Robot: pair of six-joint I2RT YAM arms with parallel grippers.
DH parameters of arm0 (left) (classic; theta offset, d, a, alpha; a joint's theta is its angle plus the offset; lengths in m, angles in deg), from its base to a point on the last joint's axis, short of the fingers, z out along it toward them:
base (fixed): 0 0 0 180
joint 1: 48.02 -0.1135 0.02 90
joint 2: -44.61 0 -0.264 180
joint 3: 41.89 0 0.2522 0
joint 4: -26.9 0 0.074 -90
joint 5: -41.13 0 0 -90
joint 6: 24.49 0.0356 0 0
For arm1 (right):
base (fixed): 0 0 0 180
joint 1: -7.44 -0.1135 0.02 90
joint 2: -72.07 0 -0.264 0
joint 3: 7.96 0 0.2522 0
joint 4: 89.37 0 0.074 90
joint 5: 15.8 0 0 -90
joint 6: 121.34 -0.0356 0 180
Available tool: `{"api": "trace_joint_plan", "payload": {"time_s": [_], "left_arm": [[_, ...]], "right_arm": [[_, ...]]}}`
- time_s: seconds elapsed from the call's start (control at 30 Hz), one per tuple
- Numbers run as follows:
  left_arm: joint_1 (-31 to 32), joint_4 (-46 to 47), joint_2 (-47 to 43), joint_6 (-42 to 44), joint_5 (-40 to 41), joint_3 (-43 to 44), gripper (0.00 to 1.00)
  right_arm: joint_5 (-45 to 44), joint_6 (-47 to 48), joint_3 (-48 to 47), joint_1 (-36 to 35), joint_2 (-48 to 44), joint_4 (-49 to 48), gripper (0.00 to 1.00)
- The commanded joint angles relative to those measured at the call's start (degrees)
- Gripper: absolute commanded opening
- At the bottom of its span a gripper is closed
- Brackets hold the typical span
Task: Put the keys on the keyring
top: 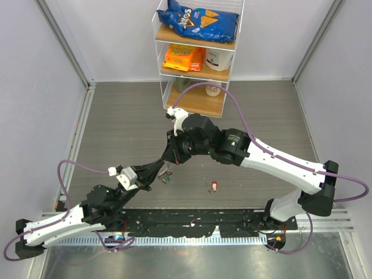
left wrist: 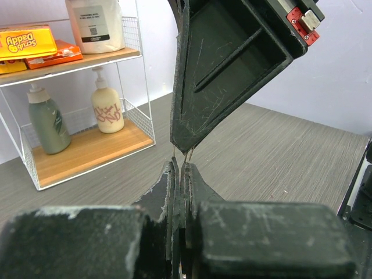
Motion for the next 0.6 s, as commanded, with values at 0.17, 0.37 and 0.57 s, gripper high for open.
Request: {"api": "trace_joint_plan", "payload": {"time_s": [0.17,0.37,0.57], "left_arm": [[0.14,2.28,0.35,-1.12,1.14,1.18,0.0],[0.14,2.46,0.09,-1.21,1.5,1.0,0.0],[0.14,2.28,0.18,-1.12,1.76,1.0,0.0]], "right_arm": [[0.12,-0.48,-1.5,-0.57,-0.67,-3.85,0.06],[0.47,-0.65,-1.68,-0.57,-0.32,-3.94,0.06],[-0.05,-0.74,-1.5,-0.57,-1.02,-4.11,0.13]]}}
